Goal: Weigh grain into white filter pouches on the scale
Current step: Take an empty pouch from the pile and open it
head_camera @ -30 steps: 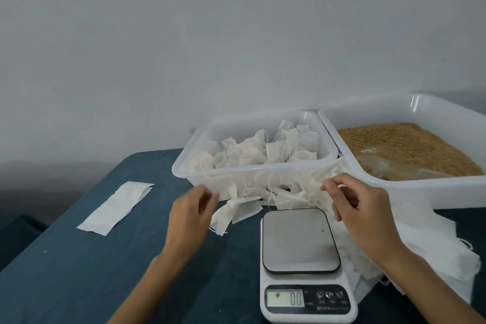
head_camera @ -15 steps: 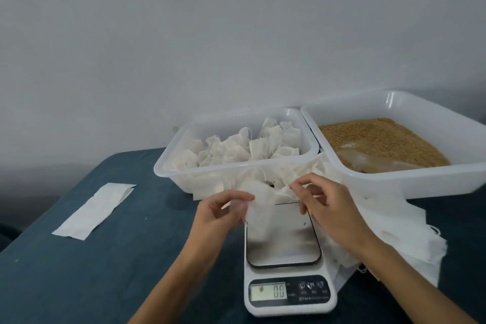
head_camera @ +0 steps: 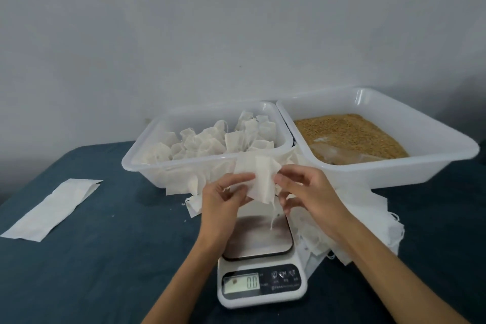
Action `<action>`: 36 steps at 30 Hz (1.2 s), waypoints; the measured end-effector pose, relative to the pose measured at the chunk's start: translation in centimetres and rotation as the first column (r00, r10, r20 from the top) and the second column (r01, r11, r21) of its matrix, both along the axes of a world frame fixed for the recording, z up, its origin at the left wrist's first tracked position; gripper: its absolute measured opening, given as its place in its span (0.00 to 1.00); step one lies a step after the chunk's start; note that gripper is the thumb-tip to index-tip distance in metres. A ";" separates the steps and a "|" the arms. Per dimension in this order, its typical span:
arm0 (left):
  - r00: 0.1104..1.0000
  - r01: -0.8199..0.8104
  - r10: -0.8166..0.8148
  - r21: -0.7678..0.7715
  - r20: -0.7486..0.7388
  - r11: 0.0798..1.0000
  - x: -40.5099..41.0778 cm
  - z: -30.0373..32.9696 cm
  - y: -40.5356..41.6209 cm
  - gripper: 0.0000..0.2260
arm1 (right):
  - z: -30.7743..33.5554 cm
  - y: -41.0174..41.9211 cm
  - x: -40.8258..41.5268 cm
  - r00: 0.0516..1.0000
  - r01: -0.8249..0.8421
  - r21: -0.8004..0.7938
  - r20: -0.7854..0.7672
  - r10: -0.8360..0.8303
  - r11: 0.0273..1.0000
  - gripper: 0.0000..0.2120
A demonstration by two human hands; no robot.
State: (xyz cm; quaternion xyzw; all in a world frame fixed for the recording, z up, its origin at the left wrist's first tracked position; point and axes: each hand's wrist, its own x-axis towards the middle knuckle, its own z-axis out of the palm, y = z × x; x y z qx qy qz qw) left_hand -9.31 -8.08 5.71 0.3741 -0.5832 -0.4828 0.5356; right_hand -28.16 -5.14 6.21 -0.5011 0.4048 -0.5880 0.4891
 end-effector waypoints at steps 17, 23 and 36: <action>0.996 -0.086 0.086 -0.016 -0.026 0.996 0.2 0.0 -0.2 0.20 | -0.7 -0.3 -0.1 0.997 0.063 0.021 -0.035 -0.062 0.998 0.04; 0.887 -0.297 0.407 -0.406 0.216 0.864 0.1 0.0 0.5 0.11 | -0.8 -0.5 0.1 0.991 0.123 -0.008 -0.049 -0.123 0.992 0.05; 0.972 0.083 -0.026 -0.242 0.232 0.967 -0.5 -0.4 0.9 0.04 | -0.6 -0.1 0.8 0.999 -0.013 -0.014 -0.046 0.012 1.000 0.06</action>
